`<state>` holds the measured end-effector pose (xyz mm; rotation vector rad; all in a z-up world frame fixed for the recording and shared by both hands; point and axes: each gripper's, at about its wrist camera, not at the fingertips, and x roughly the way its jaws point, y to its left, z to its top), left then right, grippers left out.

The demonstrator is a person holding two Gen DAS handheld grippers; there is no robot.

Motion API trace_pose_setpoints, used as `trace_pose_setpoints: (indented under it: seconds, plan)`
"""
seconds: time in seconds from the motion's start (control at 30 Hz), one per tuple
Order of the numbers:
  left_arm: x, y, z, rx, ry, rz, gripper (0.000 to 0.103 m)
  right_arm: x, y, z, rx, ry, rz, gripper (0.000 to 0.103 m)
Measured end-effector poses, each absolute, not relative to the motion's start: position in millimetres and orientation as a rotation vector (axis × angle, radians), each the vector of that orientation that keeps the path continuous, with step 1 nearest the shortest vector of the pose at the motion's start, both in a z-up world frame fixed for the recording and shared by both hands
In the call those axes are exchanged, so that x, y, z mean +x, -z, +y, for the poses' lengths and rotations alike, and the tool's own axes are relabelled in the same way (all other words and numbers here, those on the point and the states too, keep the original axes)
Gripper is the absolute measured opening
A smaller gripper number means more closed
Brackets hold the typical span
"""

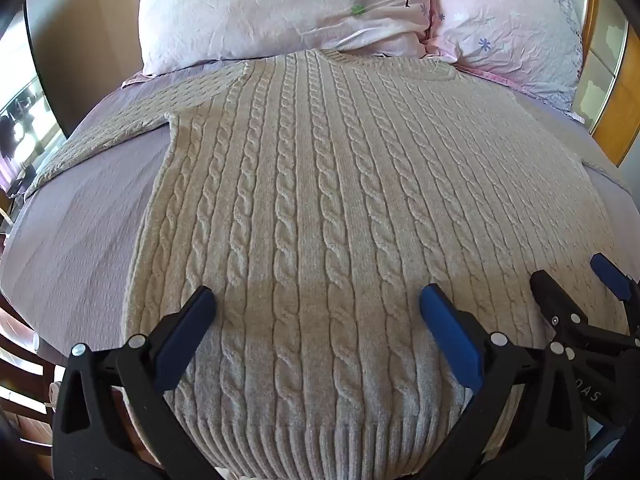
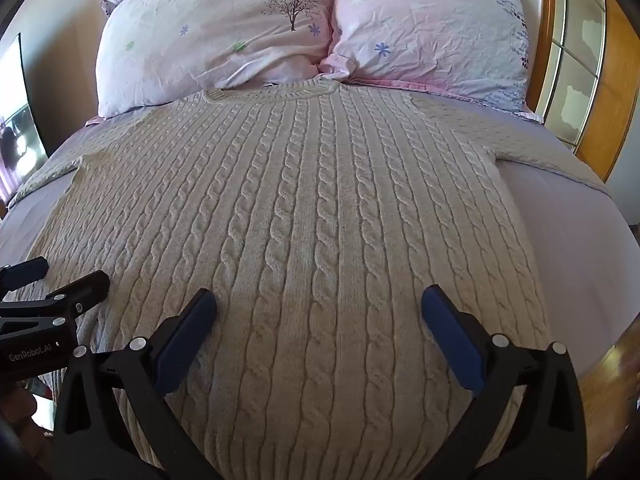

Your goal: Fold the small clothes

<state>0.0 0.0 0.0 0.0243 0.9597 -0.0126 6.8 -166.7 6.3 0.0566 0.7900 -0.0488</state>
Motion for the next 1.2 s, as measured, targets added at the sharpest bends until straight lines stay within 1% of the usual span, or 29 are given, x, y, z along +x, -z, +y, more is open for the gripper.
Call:
trace_pose_setpoints:
  seconds: [1.2]
  plan:
    - [-0.3,-0.4,0.0,0.025,0.012,0.949,0.101,6.6,-7.4,-166.9,0.057,0.048,0.789,0.102]
